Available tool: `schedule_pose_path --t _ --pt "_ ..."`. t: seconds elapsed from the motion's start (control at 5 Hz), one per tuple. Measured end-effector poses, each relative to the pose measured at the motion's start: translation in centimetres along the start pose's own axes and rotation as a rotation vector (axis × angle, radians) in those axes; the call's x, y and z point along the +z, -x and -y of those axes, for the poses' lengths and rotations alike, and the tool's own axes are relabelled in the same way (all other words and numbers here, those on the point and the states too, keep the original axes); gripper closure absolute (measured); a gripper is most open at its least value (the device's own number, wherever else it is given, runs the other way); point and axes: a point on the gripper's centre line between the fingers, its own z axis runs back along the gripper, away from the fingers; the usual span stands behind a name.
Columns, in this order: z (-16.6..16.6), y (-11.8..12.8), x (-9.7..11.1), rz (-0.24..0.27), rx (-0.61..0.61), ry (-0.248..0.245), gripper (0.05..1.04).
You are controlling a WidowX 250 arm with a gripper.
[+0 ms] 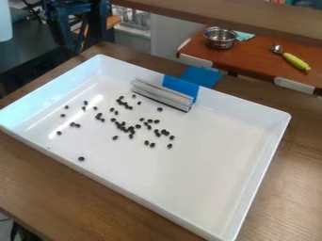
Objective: Sweep into pile
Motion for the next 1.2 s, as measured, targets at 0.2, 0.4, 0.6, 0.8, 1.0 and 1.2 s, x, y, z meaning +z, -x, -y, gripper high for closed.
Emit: schedule_pose_path --t 0.2,0.4,0.6,0.8,1.0,1.2 --pt "0.2 -0.1 -1.4 -0.022 0.004 -0.026 0.083" --pt "1.7 0.2 -3.0 -0.039 0.024 0.069 0.083" --pt "3.0 0.3 -3.7 -0.042 0.021 0.15 0.083" --pt "4.6 0.9 -4.0 -0.021 0.0 0.223 0.083" --pt "6.5 1.4 -5.4 -0.024 0.011 0.227 0.083" --pt "8.5 2.4 -6.6 0.001 0.015 0.22 0.083"
